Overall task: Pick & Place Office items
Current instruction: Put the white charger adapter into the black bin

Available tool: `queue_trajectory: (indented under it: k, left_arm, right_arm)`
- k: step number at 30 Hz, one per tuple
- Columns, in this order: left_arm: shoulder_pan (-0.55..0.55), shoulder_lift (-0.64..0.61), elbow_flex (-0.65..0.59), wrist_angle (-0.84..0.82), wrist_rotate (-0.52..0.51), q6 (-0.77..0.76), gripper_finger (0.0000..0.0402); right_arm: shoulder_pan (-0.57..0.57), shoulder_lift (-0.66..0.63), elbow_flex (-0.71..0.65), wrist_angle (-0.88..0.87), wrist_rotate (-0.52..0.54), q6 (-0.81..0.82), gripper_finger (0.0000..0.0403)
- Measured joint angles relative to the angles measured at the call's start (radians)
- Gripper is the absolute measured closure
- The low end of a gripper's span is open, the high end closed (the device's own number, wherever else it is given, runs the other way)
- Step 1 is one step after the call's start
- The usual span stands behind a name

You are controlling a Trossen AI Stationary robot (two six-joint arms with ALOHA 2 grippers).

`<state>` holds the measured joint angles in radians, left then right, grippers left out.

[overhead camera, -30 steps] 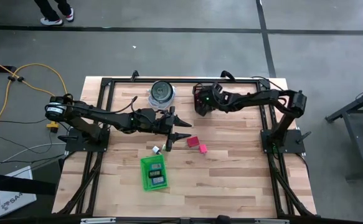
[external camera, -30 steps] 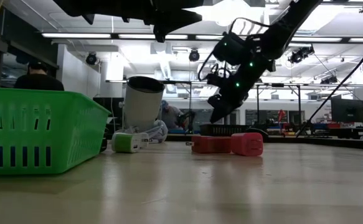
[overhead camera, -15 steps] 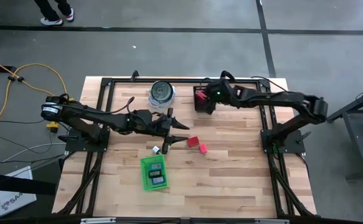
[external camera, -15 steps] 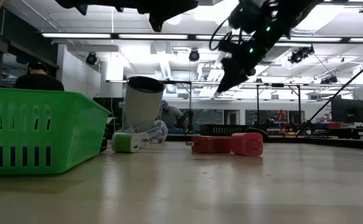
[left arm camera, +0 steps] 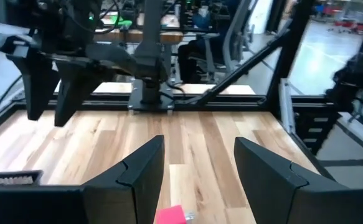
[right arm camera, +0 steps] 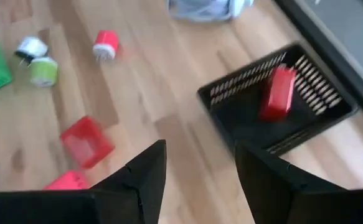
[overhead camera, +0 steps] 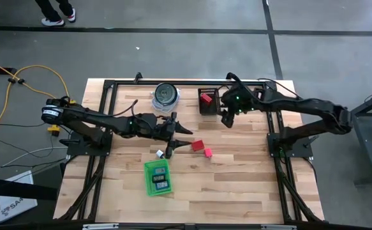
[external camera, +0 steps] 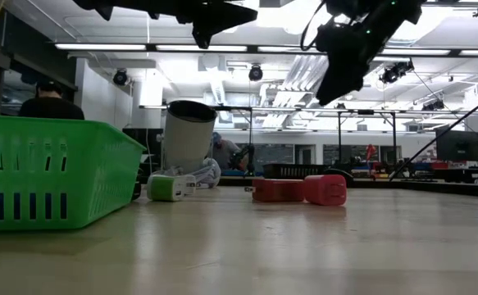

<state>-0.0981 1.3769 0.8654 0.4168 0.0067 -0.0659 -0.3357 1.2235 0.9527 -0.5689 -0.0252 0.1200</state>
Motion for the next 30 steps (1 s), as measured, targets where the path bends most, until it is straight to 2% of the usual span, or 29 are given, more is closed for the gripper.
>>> queue_trajectory:
  k: [8,18,30]
  left_arm:
    - [-0.055,-0.019,0.000,-0.054,0.034,0.009,0.0215]
    - [-0.103,-0.073,0.000,-0.275,0.018,-0.067,0.0216]
    - [-0.072,-0.073,-0.001,-0.565,-0.036,-0.085,0.0216]
  right_arm:
    - [0.132,-0.006,0.000,-0.066,-0.001,0.069,0.0227]
    - [0.247,-0.006,0.000,-0.187,0.052,0.144,0.0227]
    - [0.323,-0.006,0.000,-0.297,0.108,0.202,0.0227]
